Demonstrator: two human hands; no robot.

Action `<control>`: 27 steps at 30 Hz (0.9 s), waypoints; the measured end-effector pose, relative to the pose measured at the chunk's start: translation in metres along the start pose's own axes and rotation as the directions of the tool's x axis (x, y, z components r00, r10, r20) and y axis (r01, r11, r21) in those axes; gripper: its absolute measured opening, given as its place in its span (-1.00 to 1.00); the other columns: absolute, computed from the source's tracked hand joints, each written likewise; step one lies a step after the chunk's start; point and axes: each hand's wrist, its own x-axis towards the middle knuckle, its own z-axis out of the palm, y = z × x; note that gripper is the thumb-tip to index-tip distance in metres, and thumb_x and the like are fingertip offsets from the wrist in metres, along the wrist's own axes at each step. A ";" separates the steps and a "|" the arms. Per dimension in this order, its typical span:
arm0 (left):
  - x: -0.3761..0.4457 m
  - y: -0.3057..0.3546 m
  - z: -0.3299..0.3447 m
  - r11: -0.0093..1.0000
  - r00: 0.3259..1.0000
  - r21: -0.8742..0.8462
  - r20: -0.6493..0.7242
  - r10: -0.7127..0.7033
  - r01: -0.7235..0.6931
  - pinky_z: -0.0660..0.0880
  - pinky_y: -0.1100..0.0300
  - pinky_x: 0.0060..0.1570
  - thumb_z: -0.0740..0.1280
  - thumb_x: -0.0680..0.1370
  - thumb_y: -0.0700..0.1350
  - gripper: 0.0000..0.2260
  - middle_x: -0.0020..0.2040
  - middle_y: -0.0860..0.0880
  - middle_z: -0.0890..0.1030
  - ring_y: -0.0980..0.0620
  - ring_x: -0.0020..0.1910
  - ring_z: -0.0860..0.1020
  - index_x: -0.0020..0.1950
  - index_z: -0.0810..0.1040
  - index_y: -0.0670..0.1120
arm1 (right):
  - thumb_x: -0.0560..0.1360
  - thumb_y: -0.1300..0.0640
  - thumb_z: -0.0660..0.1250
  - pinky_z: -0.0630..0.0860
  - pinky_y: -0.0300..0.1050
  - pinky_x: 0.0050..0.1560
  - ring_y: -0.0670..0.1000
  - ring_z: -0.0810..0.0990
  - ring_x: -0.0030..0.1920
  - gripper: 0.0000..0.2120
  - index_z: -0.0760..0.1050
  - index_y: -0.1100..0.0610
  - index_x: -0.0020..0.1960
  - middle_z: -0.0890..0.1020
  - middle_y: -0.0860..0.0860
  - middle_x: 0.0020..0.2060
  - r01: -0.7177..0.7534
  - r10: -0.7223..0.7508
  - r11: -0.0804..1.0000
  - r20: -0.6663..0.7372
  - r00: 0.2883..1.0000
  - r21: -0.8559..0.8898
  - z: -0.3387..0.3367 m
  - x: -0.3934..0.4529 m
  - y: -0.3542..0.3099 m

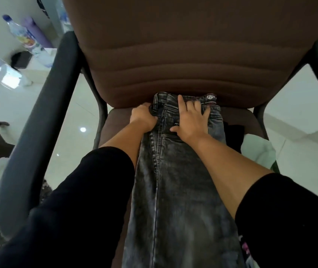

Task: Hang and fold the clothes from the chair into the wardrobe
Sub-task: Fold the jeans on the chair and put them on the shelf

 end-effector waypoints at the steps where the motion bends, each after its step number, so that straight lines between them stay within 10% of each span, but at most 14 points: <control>1: -0.006 0.005 -0.007 0.999 1.000 -0.035 0.016 -0.008 0.008 0.40 0.15 0.20 0.32 0.55 -0.07 -0.53 0.31 -0.11 0.49 -0.11 0.29 0.45 0.43 0.33 -0.08 | 0.50 -0.07 0.33 0.03 0.28 0.41 0.15 0.10 0.46 -0.19 -0.08 0.10 0.54 0.30 0.10 0.39 0.007 -0.007 1.000 -0.010 1.000 0.015 -0.006 -0.004 0.002; 5: -0.034 0.028 -0.039 0.979 0.996 -0.199 0.080 -0.025 0.041 0.37 0.17 0.19 0.30 0.57 -0.07 -0.53 0.39 -0.08 0.40 -0.08 0.30 0.41 0.46 0.28 -0.03 | 0.58 0.00 0.24 0.15 0.20 0.35 0.13 0.20 0.41 -0.55 0.29 0.09 0.42 0.44 0.11 0.31 -0.047 0.044 0.982 0.020 0.999 0.180 -0.046 -0.021 0.016; 12: -0.110 0.070 -0.099 0.919 0.988 -0.392 0.150 0.026 0.036 0.41 0.15 0.16 0.22 0.61 -0.19 -0.52 0.38 -0.09 0.41 -0.07 0.22 0.46 0.52 0.21 -0.03 | 0.56 -0.04 0.26 0.06 0.20 0.40 0.15 0.12 0.45 -0.57 0.38 0.06 0.39 0.33 0.10 0.39 -0.078 0.050 0.873 0.072 0.996 0.481 -0.152 -0.086 0.031; 27: -0.421 0.120 -0.223 0.649 0.873 -0.698 0.071 0.483 -0.302 0.52 0.02 0.07 0.15 0.62 -0.25 -0.71 0.01 -0.06 0.63 -0.04 -0.02 0.58 0.25 0.51 0.02 | 0.44 -0.05 0.41 -0.14 0.28 0.44 0.05 -0.06 0.52 -0.90 0.51 -0.08 -0.19 0.26 -0.13 0.46 0.267 -0.172 0.932 -0.348 0.922 0.246 -0.392 -0.315 -0.019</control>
